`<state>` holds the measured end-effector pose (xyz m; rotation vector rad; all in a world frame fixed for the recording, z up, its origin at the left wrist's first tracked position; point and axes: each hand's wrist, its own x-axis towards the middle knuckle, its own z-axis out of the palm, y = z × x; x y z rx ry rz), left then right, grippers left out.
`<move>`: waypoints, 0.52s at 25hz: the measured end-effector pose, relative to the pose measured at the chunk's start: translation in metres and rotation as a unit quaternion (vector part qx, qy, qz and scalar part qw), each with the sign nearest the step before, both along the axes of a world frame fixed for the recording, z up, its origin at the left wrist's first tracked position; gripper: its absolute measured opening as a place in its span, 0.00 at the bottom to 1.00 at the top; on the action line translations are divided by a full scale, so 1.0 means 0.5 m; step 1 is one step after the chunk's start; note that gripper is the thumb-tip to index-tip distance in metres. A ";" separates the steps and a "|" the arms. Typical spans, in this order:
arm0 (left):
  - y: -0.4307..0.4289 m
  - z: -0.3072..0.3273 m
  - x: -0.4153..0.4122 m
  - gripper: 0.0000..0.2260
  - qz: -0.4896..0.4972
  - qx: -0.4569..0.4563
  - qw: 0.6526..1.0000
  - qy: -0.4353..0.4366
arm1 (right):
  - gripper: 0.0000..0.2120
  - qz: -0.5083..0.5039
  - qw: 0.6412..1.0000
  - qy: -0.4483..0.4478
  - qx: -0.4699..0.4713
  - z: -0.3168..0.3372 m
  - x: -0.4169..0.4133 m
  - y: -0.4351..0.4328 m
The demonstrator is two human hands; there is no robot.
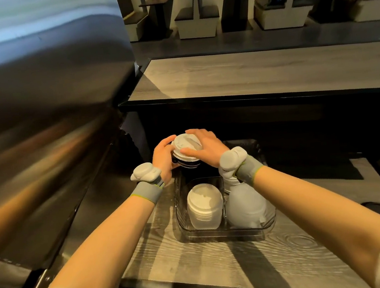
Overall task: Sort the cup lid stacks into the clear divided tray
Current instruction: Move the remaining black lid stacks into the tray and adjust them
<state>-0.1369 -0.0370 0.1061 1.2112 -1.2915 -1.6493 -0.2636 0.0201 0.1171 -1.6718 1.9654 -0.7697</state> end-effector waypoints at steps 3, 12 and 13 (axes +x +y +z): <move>0.025 0.003 -0.022 0.17 -0.024 0.001 1.000 0.018 | 0.32 -0.040 0.999 -0.022 0.014 0.000 -0.012 0.018; 0.097 0.017 -0.082 0.19 -0.062 0.030 0.995 0.068 | 0.28 -0.128 0.978 -0.166 0.022 0.005 -0.074 0.091; 0.101 0.020 -0.088 0.19 -0.068 0.031 0.995 0.072 | 0.27 -0.135 0.973 -0.185 0.023 0.004 -0.080 0.097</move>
